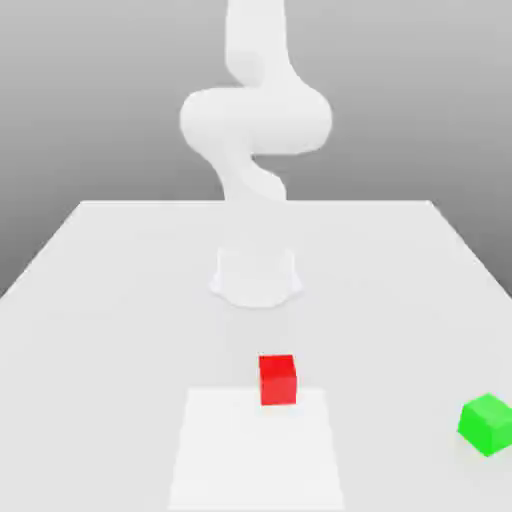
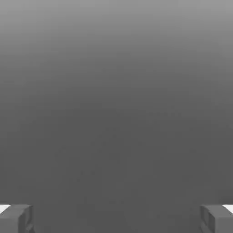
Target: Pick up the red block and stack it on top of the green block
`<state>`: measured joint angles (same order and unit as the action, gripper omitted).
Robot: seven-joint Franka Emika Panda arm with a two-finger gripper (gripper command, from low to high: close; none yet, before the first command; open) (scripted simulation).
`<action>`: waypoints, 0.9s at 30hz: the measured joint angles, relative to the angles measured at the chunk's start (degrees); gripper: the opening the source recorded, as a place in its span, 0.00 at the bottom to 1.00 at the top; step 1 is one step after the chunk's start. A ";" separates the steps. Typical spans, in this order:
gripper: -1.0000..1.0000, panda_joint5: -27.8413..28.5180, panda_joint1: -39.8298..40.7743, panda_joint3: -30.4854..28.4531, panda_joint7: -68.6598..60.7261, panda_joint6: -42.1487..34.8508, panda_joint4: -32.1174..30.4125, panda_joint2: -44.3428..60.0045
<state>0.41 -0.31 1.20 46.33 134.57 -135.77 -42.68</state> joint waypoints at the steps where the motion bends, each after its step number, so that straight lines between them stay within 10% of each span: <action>1: 0.50 0.15 -0.11 0.51 0.20 1.37 -1.92 1.58; 17: 0.50 -1.13 -2.13 2.23 0.19 26.08 -33.75 30.94; 27: 0.50 4.95 -0.96 1.75 4.80 37.50 -33.73 44.95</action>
<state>5.36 -1.27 2.94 51.13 172.07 -169.50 2.27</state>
